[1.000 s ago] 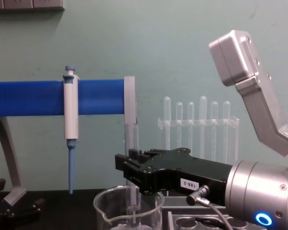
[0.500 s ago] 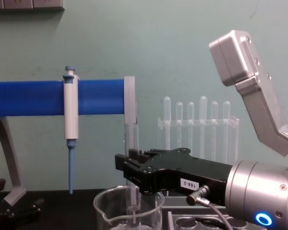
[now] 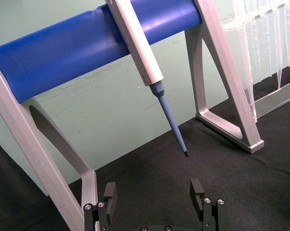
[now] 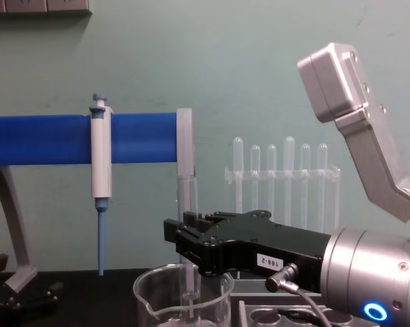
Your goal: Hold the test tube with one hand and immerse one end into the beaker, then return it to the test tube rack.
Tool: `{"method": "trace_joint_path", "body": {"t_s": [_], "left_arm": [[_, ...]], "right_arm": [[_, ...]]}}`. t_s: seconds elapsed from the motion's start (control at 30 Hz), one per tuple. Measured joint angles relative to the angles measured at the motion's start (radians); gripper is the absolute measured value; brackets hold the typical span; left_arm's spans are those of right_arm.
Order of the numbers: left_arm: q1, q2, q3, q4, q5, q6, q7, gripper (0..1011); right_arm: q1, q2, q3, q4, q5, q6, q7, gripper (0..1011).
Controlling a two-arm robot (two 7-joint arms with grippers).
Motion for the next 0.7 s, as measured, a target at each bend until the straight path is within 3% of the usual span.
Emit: {"method": "trace_joint_path", "body": {"t_s": [0.7], "left_arm": [[0.000,0.000,0.000,0.000,0.000,0.000,0.000,1000]], "right_arm": [[0.000,0.000,0.000,0.000,0.000,0.000,0.000,224]]}}
